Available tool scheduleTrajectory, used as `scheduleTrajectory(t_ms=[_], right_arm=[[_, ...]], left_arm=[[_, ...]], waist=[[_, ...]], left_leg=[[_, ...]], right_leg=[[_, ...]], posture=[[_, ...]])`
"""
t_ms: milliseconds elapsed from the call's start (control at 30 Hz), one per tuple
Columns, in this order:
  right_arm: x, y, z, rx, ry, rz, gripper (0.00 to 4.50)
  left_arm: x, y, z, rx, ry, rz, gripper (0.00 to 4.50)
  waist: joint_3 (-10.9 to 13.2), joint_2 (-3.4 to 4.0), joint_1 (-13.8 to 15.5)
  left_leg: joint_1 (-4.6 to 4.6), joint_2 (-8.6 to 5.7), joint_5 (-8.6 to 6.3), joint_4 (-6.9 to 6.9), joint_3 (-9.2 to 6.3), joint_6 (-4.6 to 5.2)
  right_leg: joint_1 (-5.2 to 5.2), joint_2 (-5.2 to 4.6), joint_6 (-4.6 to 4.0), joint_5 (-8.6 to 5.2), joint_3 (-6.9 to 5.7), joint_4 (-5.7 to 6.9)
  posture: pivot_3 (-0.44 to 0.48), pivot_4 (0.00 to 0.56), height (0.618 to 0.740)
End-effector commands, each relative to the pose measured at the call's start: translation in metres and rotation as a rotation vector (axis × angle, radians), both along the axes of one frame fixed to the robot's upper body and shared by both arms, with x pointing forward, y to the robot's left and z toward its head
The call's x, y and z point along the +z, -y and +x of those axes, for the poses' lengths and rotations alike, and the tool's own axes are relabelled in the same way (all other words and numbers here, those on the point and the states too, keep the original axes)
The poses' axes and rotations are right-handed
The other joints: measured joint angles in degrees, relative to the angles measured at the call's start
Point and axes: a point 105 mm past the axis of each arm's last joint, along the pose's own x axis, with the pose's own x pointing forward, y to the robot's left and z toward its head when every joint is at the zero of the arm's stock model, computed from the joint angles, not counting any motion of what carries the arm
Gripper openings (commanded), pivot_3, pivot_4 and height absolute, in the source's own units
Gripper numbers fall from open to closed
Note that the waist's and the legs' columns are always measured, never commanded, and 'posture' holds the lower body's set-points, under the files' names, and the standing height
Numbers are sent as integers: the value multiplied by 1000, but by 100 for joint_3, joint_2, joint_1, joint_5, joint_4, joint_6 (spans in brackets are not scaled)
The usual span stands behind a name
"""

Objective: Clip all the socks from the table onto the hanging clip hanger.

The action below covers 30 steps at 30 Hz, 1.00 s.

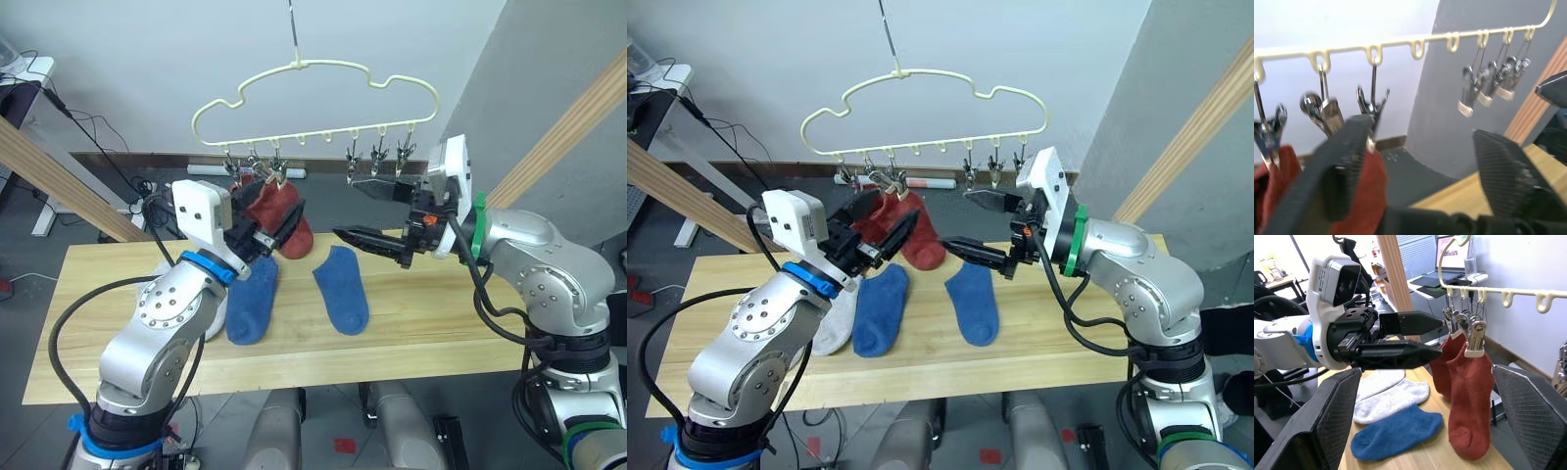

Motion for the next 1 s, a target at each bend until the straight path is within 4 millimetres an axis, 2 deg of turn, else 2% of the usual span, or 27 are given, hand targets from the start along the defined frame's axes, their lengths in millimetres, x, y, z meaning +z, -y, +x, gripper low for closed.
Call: scheduleTrajectory(t_ms=[33, 200, 367, 500, 667, 1000], right_arm=[[17, -1, -5, 1, 103, 23, 4500], [21, -4, -7, 31, 165, -2, 4500], [25, -11, -14, 95, 217, -10, 4500], [27, -13, -13, 102, 234, -3, 4500], [27, -14, -11, 89, 228, 6, 4500], [27, -13, -7, 61, 212, 14, 4500]], left_arm=[[18, 3, -4, 3, 63, -1, 2527], [25, 0, -9, 39, 88, -7, 2527], [21, -16, -4, 130, 81, -47, 2527], [23, -16, -4, 129, 91, -55, 2527], [7, -9, 7, 127, 62, -66, 2527], [-21, -13, 28, 139, 49, -74, 2527]], waist=[[0, 0, 0], [0, 0, -16], [0, 0, -16], [0, 0, -11], [0, 0, -10], [0, -1, -15]], left_leg=[[1, 0, 0, 2, 0, 0], [3, -1, 1, 3, 4, -1], [3, 0, 1, 5, 4, -2], [4, 0, 1, 10, 1, 1], [6, 0, 1, 13, 3, 1], [9, 1, 0, 14, 4, 3]], right_leg=[[2, 0, 0, 0, -1, 0], [1, 0, 4, 3, 0, 0], [1, 1, 3, 3, -1, 1], [4, 1, 0, 6, -4, 3], [8, 2, 0, 8, -3, 1], [8, 2, -2, 10, -3, 4]], posture=[[-9, 338, 740], [-16, 337, 740], [-23, 343, 740], [-22, 343, 740], [-24, 347, 740], [-40, 352, 740]])
